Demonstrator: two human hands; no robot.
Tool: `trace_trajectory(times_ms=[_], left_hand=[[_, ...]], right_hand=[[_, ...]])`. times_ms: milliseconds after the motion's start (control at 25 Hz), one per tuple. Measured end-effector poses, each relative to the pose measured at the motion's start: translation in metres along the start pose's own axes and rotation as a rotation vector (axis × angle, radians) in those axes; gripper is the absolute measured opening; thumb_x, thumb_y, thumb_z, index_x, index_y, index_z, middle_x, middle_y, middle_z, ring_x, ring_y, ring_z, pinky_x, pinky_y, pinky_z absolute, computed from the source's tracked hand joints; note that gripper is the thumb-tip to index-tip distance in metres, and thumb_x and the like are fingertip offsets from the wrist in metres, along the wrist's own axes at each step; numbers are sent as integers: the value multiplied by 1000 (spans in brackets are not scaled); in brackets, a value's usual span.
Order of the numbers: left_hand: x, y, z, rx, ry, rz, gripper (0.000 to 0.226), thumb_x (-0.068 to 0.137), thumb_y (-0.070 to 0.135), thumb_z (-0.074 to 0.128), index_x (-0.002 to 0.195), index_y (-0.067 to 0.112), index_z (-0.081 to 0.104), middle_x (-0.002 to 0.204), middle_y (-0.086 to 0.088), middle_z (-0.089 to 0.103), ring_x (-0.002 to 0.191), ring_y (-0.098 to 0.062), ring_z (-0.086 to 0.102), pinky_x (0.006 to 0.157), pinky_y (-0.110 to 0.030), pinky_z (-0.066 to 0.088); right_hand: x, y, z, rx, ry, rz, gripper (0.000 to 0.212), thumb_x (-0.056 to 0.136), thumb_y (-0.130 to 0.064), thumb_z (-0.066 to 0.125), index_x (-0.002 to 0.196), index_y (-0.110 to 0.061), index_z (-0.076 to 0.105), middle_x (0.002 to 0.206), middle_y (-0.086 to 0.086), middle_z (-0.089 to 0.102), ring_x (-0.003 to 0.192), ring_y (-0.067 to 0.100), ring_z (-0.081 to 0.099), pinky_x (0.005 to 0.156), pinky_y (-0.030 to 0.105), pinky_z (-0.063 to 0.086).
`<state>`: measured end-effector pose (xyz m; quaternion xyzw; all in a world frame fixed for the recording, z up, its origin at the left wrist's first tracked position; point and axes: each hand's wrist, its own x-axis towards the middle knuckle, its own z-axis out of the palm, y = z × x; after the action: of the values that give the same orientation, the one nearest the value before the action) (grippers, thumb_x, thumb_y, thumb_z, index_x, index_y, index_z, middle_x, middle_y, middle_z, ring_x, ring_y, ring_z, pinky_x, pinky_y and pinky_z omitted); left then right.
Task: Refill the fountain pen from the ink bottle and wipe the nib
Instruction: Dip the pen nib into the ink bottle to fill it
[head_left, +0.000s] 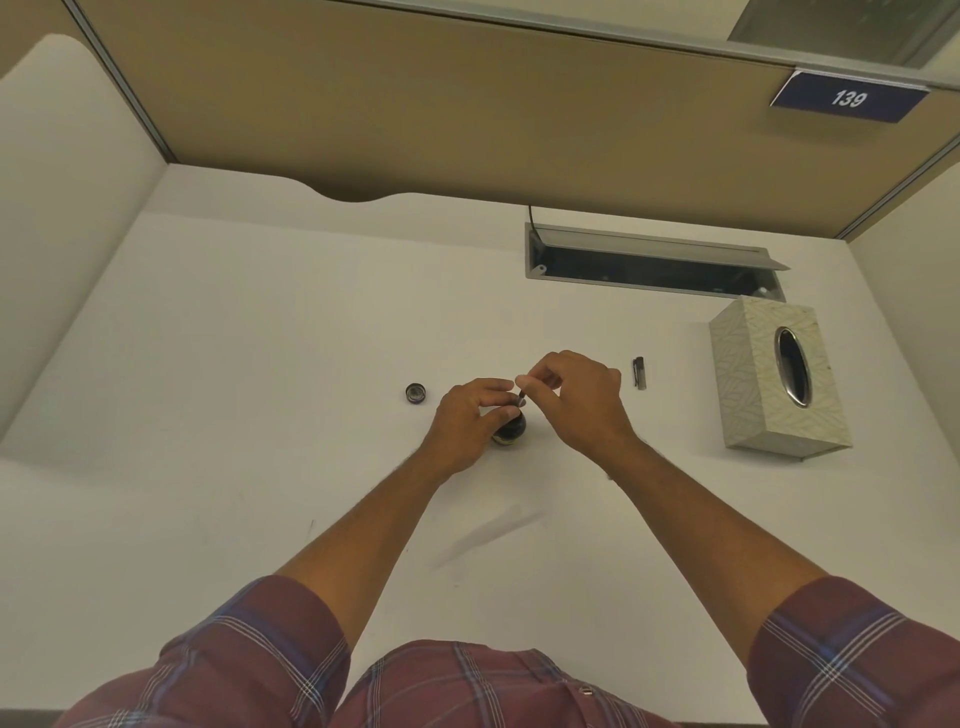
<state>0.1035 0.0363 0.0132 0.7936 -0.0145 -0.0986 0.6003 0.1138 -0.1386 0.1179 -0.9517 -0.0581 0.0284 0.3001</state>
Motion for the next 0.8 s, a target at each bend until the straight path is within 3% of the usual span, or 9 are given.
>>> trace_trajectory(times_ms=[80, 200, 280, 400, 600, 800], left_hand=[[0, 2, -1, 2, 0, 2, 22, 97, 19, 73, 114, 17, 87, 137, -1, 75, 128, -22, 68, 116, -51, 49], [1, 1, -1, -10, 8, -13, 24, 95, 22, 73, 114, 17, 87, 136, 0, 75, 128, -22, 68, 116, -52, 50], [1, 2, -2, -4, 8, -21, 25, 94, 24, 73, 113, 17, 87, 137, 0, 75, 129, -21, 68, 116, -51, 50], [-1, 6, -1, -9, 0, -15, 22, 95, 21, 73, 112, 17, 87, 136, 1, 75, 127, -20, 69, 116, -48, 50], [-1, 7, 0, -8, 6, -23, 29, 91, 29, 71, 112, 20, 87, 136, 3, 75, 127, -19, 69, 114, -50, 51], [-3, 7, 1, 15, -10, -22, 21, 96, 20, 73, 113, 20, 87, 137, 2, 74, 128, -19, 67, 116, -50, 49]], right_hand=[[0, 0, -1, 18, 15, 8, 16, 97, -45, 64, 86, -34, 68, 90, -13, 71, 87, 7, 65, 91, 39, 33], [-2, 3, -1, 73, -32, -22, 14, 100, -37, 61, 107, -31, 72, 100, -12, 72, 93, 8, 66, 96, 41, 35], [-3, 3, 0, 38, -40, -36, 12, 100, -35, 62, 100, -30, 73, 98, -12, 72, 92, 8, 66, 96, 43, 36], [-1, 1, -1, -5, 0, 16, 22, 96, -47, 65, 84, -29, 68, 89, -12, 71, 87, 7, 65, 90, 39, 34], [-4, 4, 1, 82, -34, -17, 12, 99, -38, 62, 104, -31, 70, 97, -12, 72, 92, 8, 66, 95, 41, 35], [-2, 1, 1, -10, -3, 25, 19, 97, -44, 62, 84, -31, 66, 88, -13, 70, 85, 6, 63, 90, 39, 33]])
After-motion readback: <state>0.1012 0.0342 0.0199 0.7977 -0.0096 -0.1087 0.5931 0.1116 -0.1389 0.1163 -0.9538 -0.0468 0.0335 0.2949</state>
